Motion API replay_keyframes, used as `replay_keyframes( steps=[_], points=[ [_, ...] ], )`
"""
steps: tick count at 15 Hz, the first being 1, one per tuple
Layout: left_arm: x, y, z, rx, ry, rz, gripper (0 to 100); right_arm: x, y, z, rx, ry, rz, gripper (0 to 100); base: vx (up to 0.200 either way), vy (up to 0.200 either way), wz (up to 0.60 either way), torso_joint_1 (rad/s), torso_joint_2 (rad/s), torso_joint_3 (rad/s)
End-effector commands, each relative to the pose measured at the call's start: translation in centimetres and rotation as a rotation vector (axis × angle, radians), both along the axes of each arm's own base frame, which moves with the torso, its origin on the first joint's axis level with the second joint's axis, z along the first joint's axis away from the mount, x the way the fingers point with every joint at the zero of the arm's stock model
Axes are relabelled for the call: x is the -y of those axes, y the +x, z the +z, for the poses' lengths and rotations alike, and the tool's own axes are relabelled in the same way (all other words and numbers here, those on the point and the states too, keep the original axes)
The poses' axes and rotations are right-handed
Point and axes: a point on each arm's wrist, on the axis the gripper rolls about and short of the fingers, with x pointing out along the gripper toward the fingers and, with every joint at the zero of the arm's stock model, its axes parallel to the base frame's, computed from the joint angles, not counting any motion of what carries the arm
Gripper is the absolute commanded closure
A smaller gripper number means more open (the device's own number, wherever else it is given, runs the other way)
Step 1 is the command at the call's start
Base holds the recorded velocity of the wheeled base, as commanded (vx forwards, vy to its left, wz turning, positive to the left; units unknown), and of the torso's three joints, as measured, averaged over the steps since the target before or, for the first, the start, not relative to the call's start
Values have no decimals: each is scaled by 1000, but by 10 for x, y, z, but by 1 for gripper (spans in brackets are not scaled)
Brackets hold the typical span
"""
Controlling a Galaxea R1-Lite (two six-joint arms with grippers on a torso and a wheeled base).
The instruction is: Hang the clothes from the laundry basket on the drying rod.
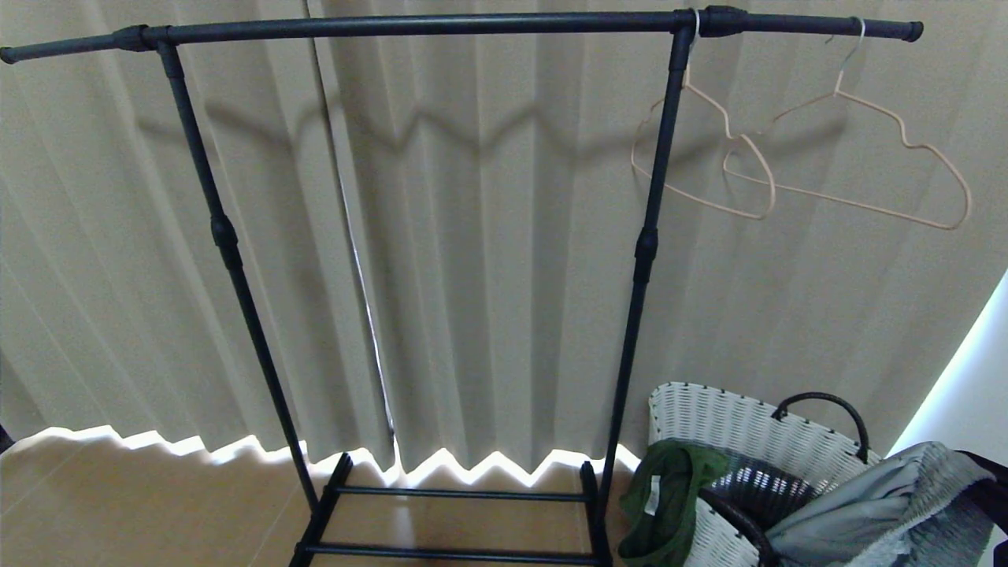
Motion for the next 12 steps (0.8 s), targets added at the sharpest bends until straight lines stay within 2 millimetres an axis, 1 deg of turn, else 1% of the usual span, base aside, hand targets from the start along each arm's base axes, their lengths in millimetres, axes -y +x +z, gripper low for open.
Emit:
replay_keyframes(
  steps=[1, 9, 12],
  points=[
    [0, 0, 0, 0, 1, 0, 0, 0, -1, 1, 10, -2, 0, 100, -200, 0, 0, 2, 2, -2],
    [0, 0, 0, 2, 14, -1, 0, 0, 1, 1, 3, -1, 2, 100, 0, 0, 0, 0, 0, 0],
    [0, 0, 0, 2, 13, -1, 0, 0, 1, 2, 7, -1, 0, 100, 0, 200, 0, 4, 2, 1]
  ],
)
